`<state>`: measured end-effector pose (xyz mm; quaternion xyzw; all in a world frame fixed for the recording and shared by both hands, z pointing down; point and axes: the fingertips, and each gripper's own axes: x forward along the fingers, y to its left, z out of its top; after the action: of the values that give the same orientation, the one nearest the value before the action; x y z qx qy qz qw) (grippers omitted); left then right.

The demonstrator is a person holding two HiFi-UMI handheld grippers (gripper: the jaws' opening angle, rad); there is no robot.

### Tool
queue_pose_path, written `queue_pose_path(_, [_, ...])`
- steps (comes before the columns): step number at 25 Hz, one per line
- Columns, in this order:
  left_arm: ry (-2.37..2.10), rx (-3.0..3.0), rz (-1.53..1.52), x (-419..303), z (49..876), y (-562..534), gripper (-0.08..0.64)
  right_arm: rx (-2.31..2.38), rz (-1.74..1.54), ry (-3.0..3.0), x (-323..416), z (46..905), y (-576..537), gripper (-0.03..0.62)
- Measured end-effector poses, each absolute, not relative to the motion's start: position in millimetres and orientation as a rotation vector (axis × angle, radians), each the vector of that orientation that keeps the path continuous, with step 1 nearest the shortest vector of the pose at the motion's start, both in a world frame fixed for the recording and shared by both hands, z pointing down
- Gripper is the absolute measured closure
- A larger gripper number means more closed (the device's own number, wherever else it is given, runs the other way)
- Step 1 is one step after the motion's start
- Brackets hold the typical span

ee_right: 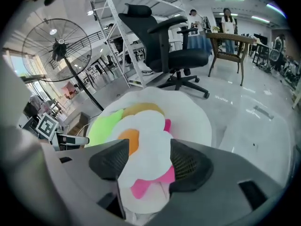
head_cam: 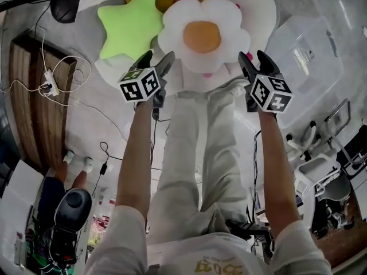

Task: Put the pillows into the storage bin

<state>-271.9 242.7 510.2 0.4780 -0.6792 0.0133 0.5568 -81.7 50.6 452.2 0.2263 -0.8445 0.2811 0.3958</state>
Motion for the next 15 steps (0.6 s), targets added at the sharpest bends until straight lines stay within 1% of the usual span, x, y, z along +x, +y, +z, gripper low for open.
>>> queue_pose_path(5, [-1.587,1.047,-0.034,-283,559,244,0.184,0.671,0.862,-2.116,-85,490,47,0.293])
queue_pose_path(7, [-1.567,1.011,-0.088,-286,573,244,0.163,0.709,0.906,-2.1,-85,503,48,0.271])
queue_pose_path(8, [-1.552,0.995,-0.113,-286,580,245,0.14,0.721,0.92,-2.093,-85,510,49,0.264])
queue_pose_path(10, [-1.516,0.973,-0.151,-286,593,244,0.109,0.744,0.944,-2.082,-87,519,51,0.258])
queue_pose_path(15, [-1.465,0.932,-0.202,-281,616,236,0.084,0.8,0.994,-2.077,-89,530,52,0.233])
